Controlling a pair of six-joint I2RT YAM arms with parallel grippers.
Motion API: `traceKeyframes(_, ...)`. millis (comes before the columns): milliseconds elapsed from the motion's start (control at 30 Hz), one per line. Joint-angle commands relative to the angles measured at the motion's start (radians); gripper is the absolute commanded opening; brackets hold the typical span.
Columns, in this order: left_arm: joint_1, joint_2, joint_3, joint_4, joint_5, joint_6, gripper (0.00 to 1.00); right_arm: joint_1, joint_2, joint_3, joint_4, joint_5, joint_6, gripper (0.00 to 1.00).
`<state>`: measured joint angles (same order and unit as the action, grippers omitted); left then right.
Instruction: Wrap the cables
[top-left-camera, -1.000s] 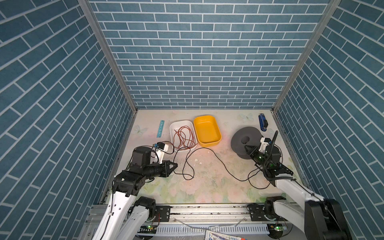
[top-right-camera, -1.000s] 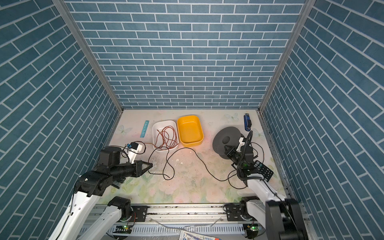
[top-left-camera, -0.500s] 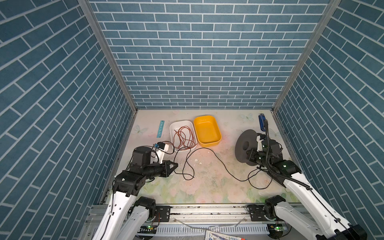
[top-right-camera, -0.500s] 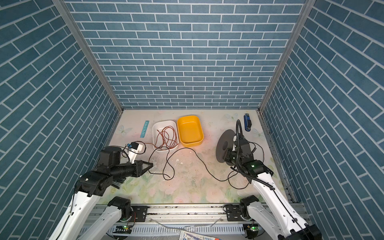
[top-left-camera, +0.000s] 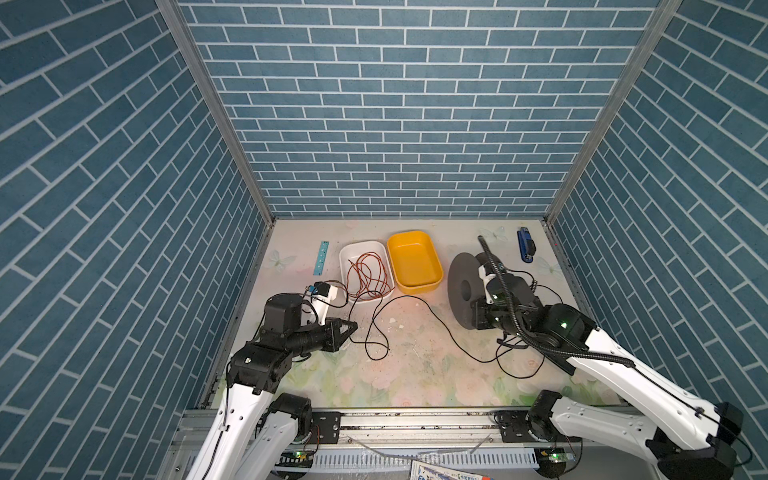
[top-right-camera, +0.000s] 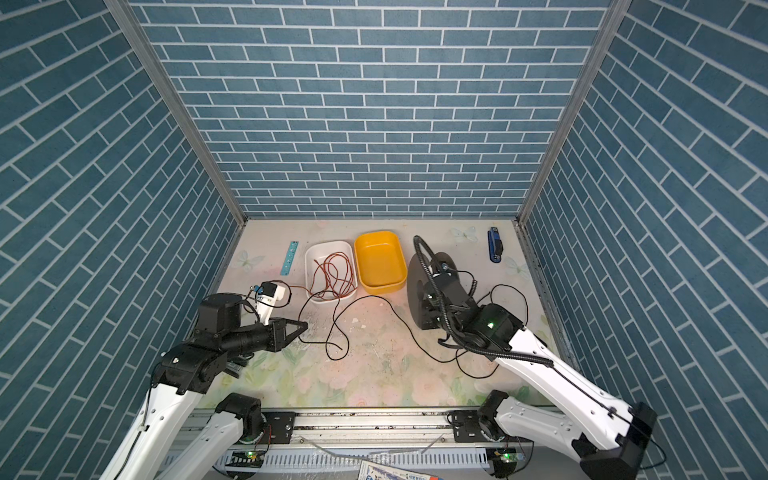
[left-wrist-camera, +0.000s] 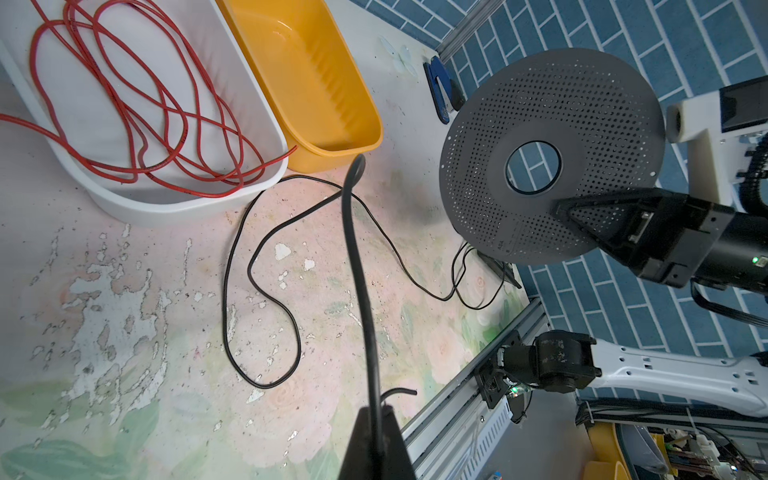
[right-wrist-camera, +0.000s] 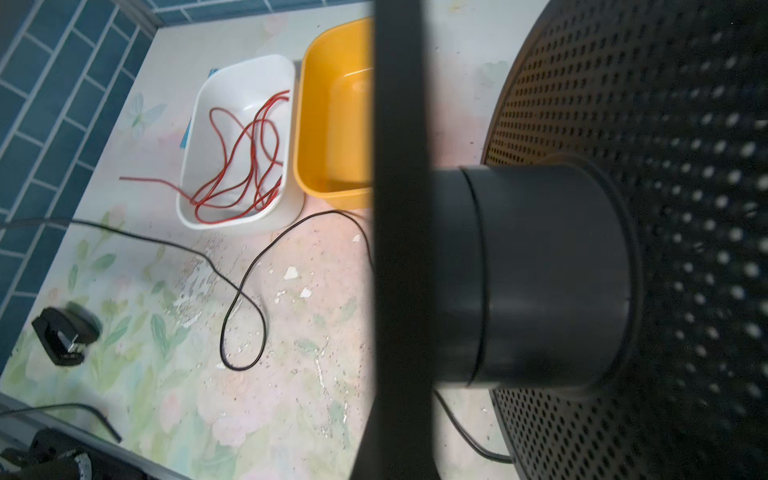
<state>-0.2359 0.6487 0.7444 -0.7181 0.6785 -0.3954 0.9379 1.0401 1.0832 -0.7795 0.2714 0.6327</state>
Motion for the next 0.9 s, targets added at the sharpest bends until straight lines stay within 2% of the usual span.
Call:
traceKeyframes(0,0.006,0.029,0.008,0.025,0.01,0.012,0.0,0.128,0.07,0.12,-0.036,0.205,0.062,0.0)
traceKeyframes(200,0.005,0.052,0.026,0.027,-0.011,0.008,0.0,0.266,0.255,0.172,0.061,0.273,0.126,0.0)
traceKeyframes(400,0.006,0.049,0.02,0.031,-0.024,0.006,0.0,0.277,0.374,0.149,0.196,0.243,0.139,0.0)
traceKeyframes(600,0.006,0.06,0.025,0.005,-0.036,0.006,0.0,0.275,0.393,0.086,0.341,0.181,0.145,0.0)
traceKeyframes(867,0.005,0.057,0.051,-0.026,-0.057,0.013,0.0,0.277,0.485,0.086,0.345,0.119,0.163,0.0)
